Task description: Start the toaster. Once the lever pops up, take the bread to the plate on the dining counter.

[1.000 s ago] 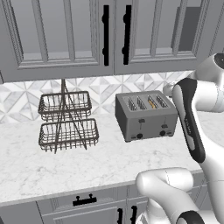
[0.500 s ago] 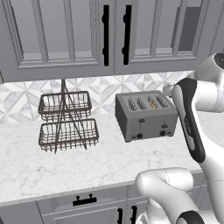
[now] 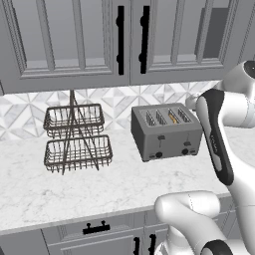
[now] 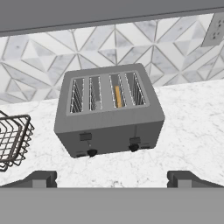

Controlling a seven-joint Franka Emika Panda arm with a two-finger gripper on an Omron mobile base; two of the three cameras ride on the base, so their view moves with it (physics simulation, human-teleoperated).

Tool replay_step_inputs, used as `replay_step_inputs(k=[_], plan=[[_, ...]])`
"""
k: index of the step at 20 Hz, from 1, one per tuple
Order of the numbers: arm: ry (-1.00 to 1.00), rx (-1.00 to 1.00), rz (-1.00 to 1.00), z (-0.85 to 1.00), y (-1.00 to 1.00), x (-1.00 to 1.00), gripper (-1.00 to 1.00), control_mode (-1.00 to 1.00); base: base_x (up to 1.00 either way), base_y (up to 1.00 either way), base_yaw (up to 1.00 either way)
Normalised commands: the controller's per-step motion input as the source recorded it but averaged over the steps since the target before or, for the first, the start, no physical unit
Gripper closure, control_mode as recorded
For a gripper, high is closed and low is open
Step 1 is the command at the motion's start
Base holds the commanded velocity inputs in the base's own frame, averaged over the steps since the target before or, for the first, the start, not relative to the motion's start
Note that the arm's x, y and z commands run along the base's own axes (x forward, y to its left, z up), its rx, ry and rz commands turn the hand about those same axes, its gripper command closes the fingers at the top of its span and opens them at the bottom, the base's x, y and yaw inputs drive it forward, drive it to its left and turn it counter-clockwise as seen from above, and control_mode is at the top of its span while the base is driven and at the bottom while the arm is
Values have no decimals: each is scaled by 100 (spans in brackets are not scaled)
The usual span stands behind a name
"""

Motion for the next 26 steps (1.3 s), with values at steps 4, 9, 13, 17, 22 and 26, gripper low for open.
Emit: replay_step_inputs(k=[4,9,13,17,22,26], plan=[[0,0,0,0,0,0,-100,-100,0,0,0],[0,0,0,0,0,0,-100,-100,0,0,0],[0,0,0,0,0,0,-100,-100,0,0,0],[0,0,0,0,0,0,-100,-100,0,0,0],[0,0,0,0,0,0,-100,-100,0,0,0],[0,0,0,0,0,0,-100,-100,0,0,0]])
